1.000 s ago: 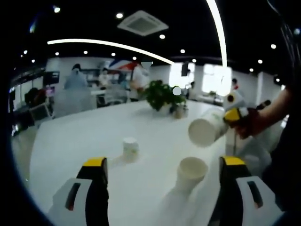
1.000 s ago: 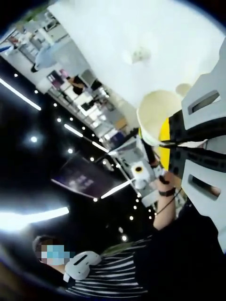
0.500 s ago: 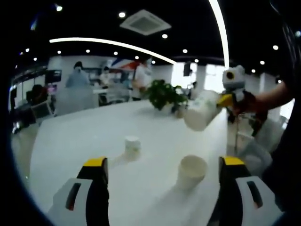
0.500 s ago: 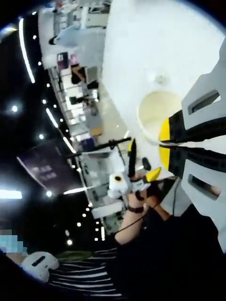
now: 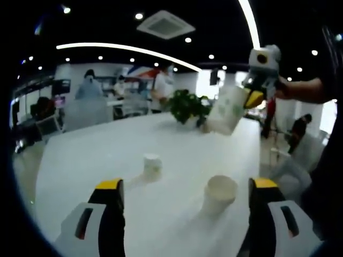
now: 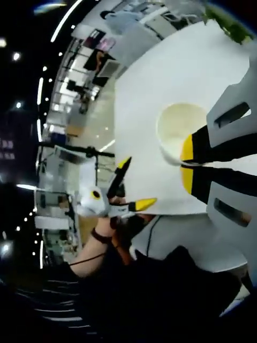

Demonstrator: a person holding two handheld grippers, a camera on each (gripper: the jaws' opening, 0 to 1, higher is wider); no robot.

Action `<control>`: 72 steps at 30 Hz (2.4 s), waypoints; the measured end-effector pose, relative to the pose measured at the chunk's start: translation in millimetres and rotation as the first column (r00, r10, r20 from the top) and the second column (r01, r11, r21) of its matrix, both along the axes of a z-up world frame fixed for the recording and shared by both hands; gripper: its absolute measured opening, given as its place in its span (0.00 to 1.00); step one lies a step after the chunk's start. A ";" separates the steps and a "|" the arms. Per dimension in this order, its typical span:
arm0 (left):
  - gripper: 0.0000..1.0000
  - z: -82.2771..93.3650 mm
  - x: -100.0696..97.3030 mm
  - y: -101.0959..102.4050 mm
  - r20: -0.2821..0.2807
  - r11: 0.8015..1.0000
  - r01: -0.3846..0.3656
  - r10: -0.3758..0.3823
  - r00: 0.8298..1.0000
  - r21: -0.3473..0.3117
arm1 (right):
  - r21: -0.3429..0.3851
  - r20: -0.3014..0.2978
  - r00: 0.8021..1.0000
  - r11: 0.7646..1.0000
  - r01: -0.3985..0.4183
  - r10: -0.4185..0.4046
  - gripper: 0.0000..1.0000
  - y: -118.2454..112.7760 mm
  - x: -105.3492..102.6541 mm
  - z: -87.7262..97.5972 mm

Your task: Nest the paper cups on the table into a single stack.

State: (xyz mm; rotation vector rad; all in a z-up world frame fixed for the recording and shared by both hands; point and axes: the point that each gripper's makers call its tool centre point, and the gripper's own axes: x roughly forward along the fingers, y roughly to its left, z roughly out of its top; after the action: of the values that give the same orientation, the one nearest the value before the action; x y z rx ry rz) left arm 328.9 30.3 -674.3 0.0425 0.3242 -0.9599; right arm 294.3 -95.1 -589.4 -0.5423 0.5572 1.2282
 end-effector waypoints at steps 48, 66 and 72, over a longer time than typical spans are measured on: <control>0.91 0.4 4.1 8.2 0.006 0.999 -0.020 0.020 1.000 0.025 | -0.348 -0.090 0.972 0.907 -0.237 0.219 0.00 28.0 -31.6 -102.1; 0.90 0.7 -0.6 9.9 0.001 1.000 -0.025 0.024 1.000 0.018 | -0.408 -0.118 0.963 0.872 -0.269 0.241 0.00 27.1 -34.7 -134.0; 0.90 -1.5 -1.9 10.6 -0.005 1.000 -0.027 0.027 1.000 0.016 | -0.420 -0.143 0.959 0.862 -0.284 0.246 0.00 25.9 -35.7 -145.2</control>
State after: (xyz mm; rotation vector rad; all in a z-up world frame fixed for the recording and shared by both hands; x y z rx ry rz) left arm 327.0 40.9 -675.8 0.0496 0.3367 -0.9307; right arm 258.6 -69.2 -734.6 -0.9774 0.8631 1.3982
